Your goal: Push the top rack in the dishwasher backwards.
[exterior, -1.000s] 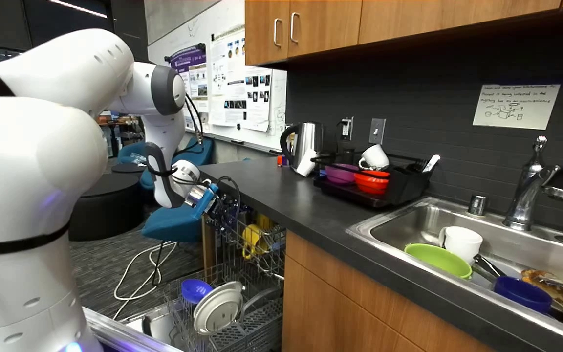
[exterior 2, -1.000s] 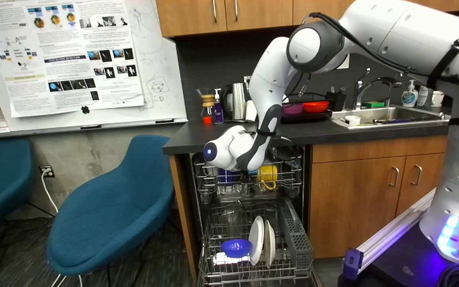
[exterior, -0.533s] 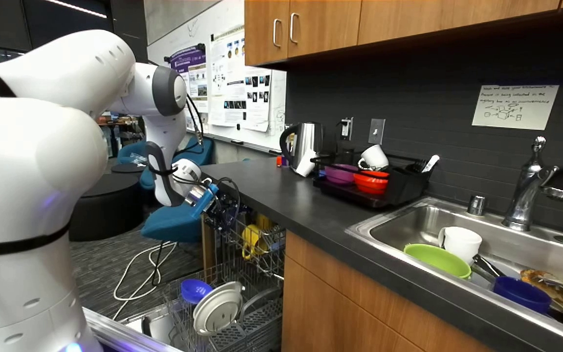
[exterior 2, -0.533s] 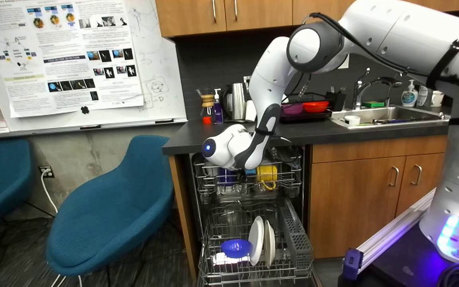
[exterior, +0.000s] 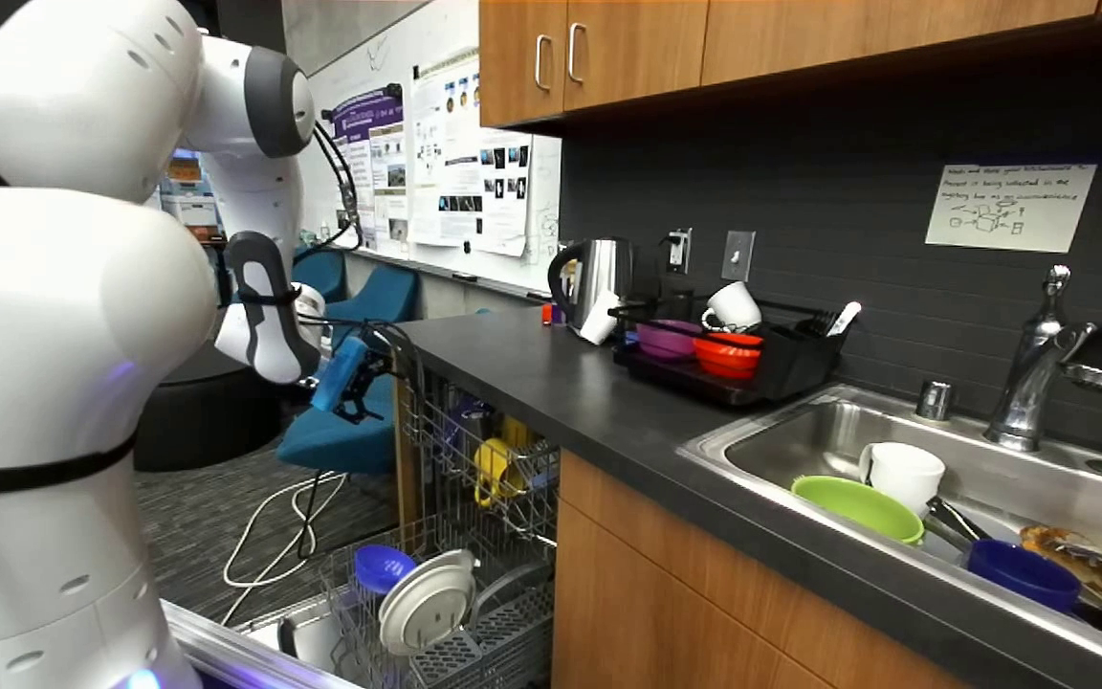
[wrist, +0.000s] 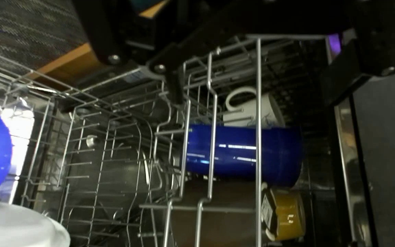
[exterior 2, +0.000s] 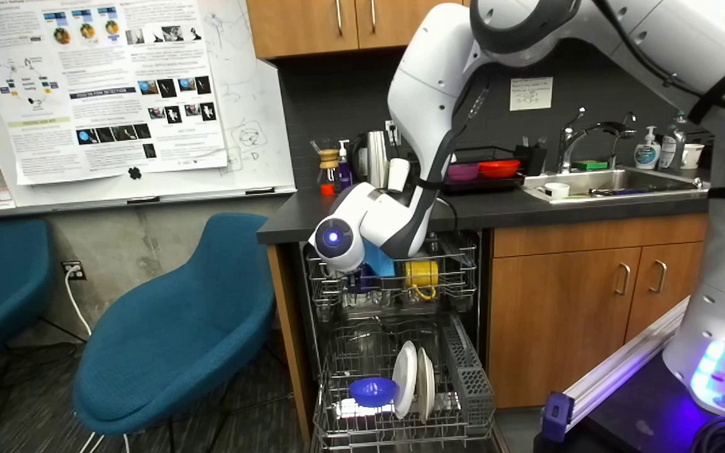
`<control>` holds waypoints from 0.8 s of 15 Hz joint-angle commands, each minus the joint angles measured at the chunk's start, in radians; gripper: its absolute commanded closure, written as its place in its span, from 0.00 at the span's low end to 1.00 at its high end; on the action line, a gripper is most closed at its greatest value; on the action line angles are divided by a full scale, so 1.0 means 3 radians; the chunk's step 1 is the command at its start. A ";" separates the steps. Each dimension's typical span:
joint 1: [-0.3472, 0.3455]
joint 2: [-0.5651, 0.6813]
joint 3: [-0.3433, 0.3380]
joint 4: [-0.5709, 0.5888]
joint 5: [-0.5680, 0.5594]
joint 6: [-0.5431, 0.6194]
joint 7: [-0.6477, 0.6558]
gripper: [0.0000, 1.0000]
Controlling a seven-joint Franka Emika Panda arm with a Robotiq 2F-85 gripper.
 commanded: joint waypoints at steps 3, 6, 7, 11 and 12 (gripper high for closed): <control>-0.0232 -0.0707 0.0514 -0.0989 -0.0024 0.0173 -0.0192 0.00; -0.0401 -0.1167 0.0789 -0.1566 0.0507 0.0437 -0.0624 0.00; -0.0458 -0.1309 0.0864 -0.1727 0.0761 0.0541 -0.0821 0.00; -0.0789 -0.1880 0.1311 -0.2400 0.1999 0.0861 -0.1794 0.00; -0.0926 -0.1988 0.1488 -0.2557 0.2297 0.0932 -0.2037 0.00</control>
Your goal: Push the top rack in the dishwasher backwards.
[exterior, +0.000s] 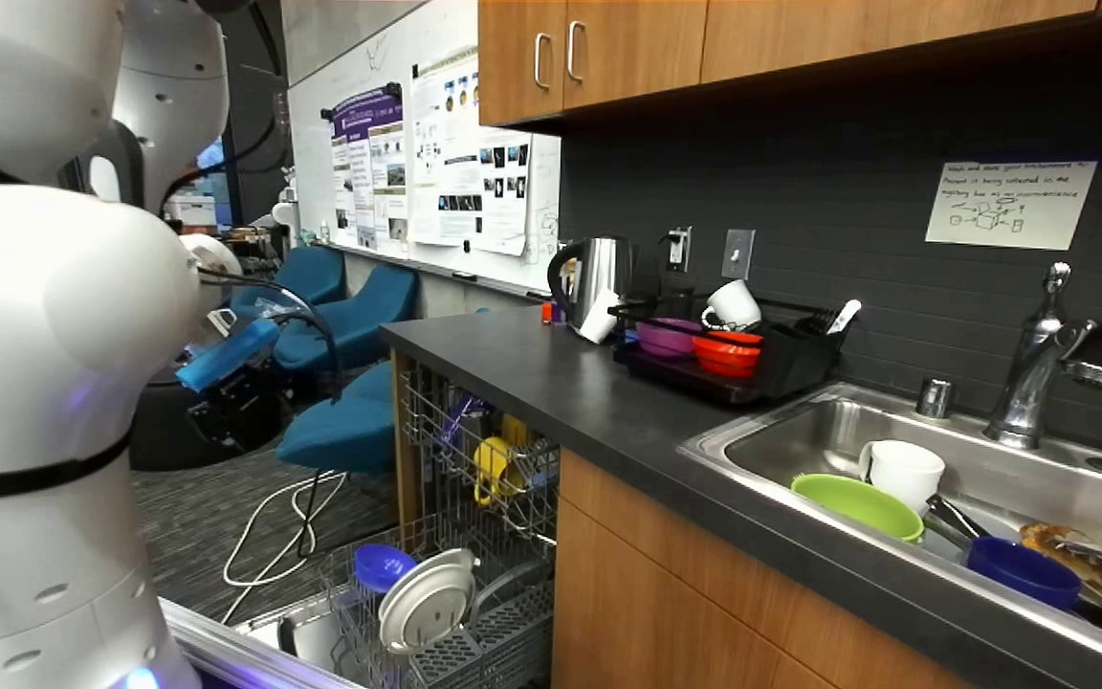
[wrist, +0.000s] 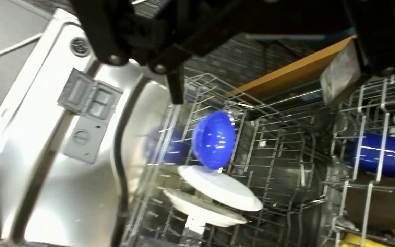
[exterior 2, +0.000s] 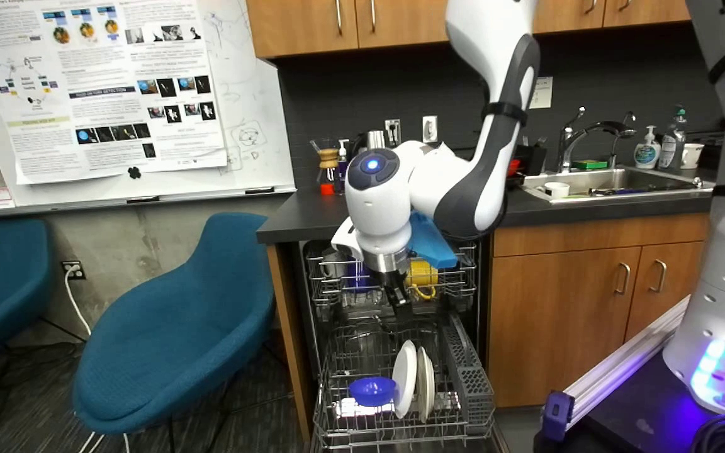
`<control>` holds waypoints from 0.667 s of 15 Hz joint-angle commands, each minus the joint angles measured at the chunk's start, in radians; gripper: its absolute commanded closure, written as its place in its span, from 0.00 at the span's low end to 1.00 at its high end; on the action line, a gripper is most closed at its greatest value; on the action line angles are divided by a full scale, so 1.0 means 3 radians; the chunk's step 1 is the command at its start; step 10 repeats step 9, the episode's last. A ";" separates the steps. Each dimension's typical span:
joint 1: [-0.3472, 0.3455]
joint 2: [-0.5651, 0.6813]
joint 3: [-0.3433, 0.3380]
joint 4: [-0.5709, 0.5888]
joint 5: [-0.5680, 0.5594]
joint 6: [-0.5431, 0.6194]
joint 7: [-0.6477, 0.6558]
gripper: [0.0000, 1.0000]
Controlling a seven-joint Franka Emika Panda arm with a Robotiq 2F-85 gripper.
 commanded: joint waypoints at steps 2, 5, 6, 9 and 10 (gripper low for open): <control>-0.0701 -0.0643 0.0826 -0.0845 0.1262 0.0333 -0.1073 0.00; -0.1035 -0.0902 0.1375 -0.1219 0.2180 0.0502 -0.1629 0.00; -0.0451 -0.0678 0.0767 -0.0959 0.1962 0.0399 -0.1435 0.00; -0.0245 -0.0728 0.0609 -0.1007 0.2043 0.0416 -0.1484 0.00; -0.0245 -0.0728 0.0609 -0.1007 0.2043 0.0416 -0.1484 0.00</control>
